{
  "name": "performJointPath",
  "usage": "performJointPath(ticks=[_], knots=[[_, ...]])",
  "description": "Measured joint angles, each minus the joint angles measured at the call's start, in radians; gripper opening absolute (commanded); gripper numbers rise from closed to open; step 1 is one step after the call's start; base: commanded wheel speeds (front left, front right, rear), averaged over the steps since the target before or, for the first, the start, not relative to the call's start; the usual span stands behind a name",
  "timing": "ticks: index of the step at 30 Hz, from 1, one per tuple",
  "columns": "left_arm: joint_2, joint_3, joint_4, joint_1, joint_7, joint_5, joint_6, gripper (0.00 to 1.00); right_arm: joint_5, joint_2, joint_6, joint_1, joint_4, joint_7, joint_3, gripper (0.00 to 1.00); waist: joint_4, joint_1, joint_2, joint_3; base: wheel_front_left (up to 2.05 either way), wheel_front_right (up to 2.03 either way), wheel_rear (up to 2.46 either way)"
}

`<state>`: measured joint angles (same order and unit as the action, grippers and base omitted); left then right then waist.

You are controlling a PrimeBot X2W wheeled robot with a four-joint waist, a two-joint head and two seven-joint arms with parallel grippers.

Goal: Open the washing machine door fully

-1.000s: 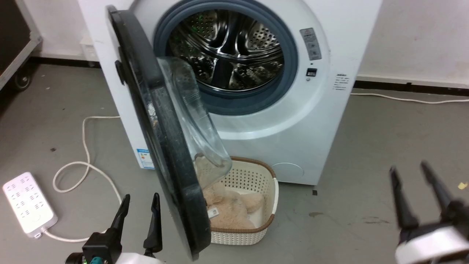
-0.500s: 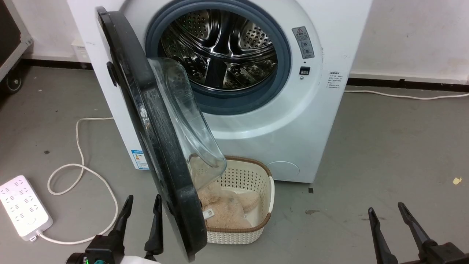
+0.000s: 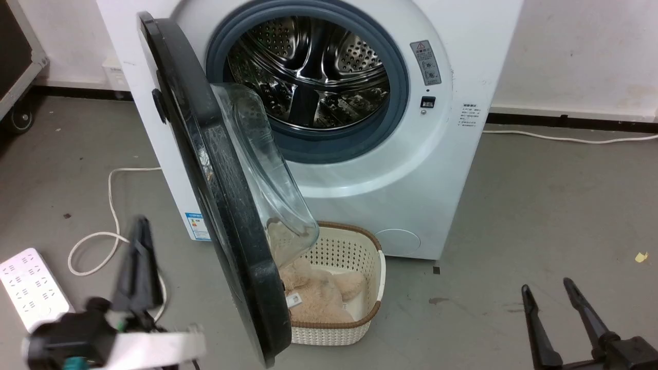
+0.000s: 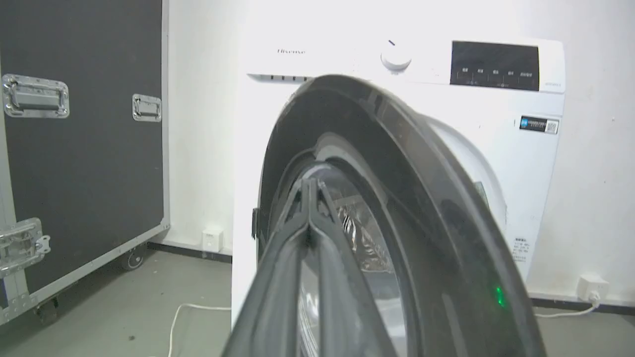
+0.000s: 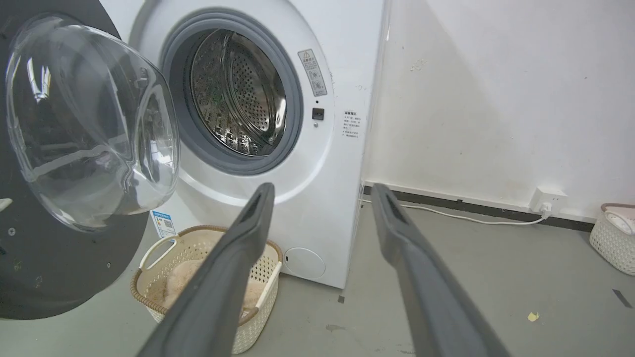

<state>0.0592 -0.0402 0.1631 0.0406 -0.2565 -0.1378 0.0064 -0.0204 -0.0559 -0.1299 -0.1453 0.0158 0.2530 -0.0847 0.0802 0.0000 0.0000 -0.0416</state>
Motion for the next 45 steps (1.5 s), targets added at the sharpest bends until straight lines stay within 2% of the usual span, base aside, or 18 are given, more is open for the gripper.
performJointPath(ticks=[7, 10, 11, 14, 19, 26, 28, 31, 38, 45], knots=[[-0.006, -0.022, 0.223, -0.083, -0.001, -0.015, 0.035, 0.00, -0.012, 0.001, 0.000, 0.002, 0.002, 0.000, -0.022, 1.00, 0.000, 0.0000, 0.0000, -0.017, 0.00, 0.00, 0.00], [-0.007, 0.031, 0.252, -0.097, 0.000, -0.004, 0.025, 0.00, -0.024, 0.001, 0.000, 0.002, -0.003, 0.000, -0.026, 1.00, 0.004, 0.0000, 0.0000, -0.018, 0.00, 0.00, 0.00], [-0.007, 0.096, 0.265, -0.097, 0.036, 0.014, 0.008, 0.00, -0.027, 0.001, 0.000, 0.002, -0.007, 0.000, -0.022, 1.00, 0.006, 0.0000, 0.0000, -0.019, 0.00, 0.00, 0.00], [-0.007, 0.180, 0.254, -0.095, 0.112, 0.011, -0.022, 0.00, -0.036, 0.001, 0.000, 0.003, -0.009, 0.000, -0.021, 1.00, 0.007, 0.0001, 0.0000, -0.018, 0.00, 0.00, 0.00], [-0.008, 0.291, 0.203, -0.067, 0.145, 0.010, -0.063, 0.00, -0.037, 0.001, 0.000, 0.003, -0.016, 0.000, -0.022, 1.00, 0.012, 0.0000, 0.0000, -0.013, 0.00, 0.00, 0.00], [-0.011, 0.453, 0.059, -0.014, 0.233, -0.007, -0.081, 0.00, -0.045, 0.002, 0.000, 0.011, -0.024, 0.000, -0.024, 1.00, 0.020, 0.0001, 0.0000, -0.001, 0.00, 0.00, 0.00], [-0.010, 0.471, 0.007, 0.000, 0.259, -0.018, -0.079, 0.00, -0.050, 0.002, 0.000, 0.011, -0.027, 0.004, -0.023, 1.00, 0.022, 0.0000, 0.0000, 0.001, 0.00, 0.00, 0.00], [-0.011, 0.467, -0.068, 0.006, 0.278, -0.035, -0.051, 0.00, -0.051, 0.002, 0.000, 0.011, -0.031, 0.004, -0.020, 1.00, 0.025, 0.0001, 0.0000, 0.005, 0.00, 0.00, 0.00], [-0.003, 0.398, -0.167, 0.004, 0.237, -0.026, 0.026, 0.00, -0.051, 0.002, 0.000, 0.011, -0.038, 0.004, -0.013, 1.00, 0.043, 0.0001, 0.0000, 0.009, 0.00, 0.00, 0.00], [0.009, 0.378, -0.192, 0.003, 0.215, -0.017, 0.046, 0.00, -0.061, 0.002, 0.000, 0.010, -0.046, 0.004, -0.008, 1.00, 0.101, 0.0001, 0.0000, 0.006, 0.00, 0.00, 0.00]])
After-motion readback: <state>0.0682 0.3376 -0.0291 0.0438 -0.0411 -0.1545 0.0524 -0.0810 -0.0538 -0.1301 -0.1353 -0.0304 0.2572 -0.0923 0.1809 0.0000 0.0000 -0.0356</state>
